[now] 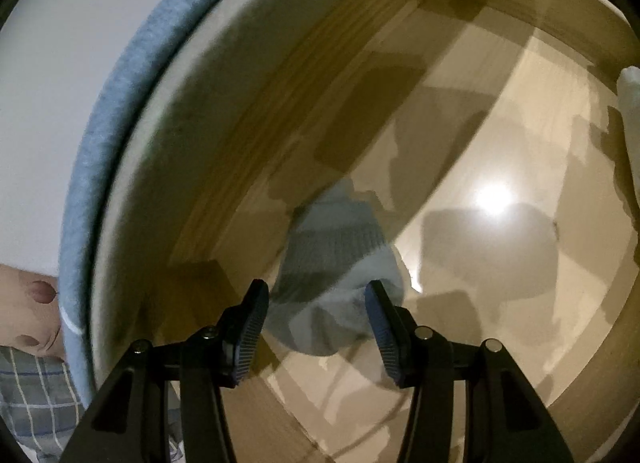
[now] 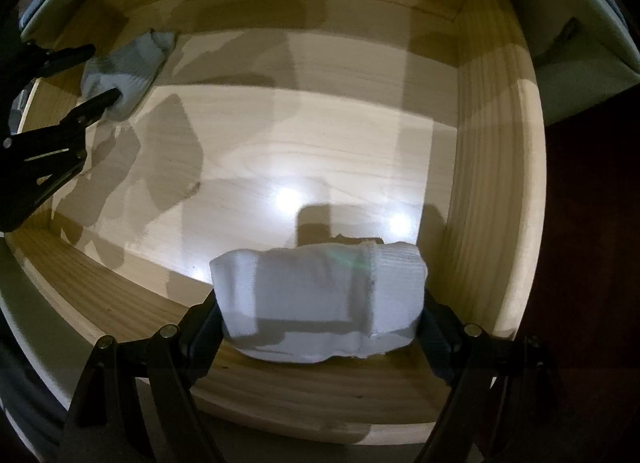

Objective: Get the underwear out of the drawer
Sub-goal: 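Lower left tool and grasp grey underwear while right holds white underwear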

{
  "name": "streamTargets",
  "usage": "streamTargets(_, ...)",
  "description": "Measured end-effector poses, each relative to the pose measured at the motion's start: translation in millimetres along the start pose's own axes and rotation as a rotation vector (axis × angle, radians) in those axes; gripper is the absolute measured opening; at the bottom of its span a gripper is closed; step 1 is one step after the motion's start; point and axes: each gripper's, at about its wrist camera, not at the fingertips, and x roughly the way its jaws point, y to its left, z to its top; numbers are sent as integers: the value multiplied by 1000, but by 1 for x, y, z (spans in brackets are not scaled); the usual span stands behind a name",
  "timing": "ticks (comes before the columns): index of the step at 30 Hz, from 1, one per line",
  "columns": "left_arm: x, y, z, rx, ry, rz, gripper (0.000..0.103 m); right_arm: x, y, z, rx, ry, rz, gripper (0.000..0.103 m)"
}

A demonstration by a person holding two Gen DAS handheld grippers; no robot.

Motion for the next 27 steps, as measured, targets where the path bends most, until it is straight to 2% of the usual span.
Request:
streamTargets(2, 1, -1, 0, 5, -4, -4, 52, -1, 0, 0, 1, -1, 1, 82)
streamTargets(6, 6, 3, 1, -24, 8, -76, 41, -3, -1, -1, 3, -3, 4, 83)
streamTargets(10, 11, 15, 2, -43, 7, -114, 36, 0, -2, -2, 4, -6, 7, 83)
streamTargets(12, 16, 22, 9, -59, 10, -138, 29, -1, -2, -1, 5, -7, 9, 83)
streamTargets(15, 18, 26, 11, -70, 18, -154, 24, -2, -2, -1, 5, -10, 14, 83)
streamTargets(20, 14, 24, 14, -106, 53, -218, 20, -2, -3, 0, 5, -11, 15, 83)
streamTargets(27, 13, 27, 12, -157, 138, -289, 19, 0, -4, 0, 6, -12, 16, 83)
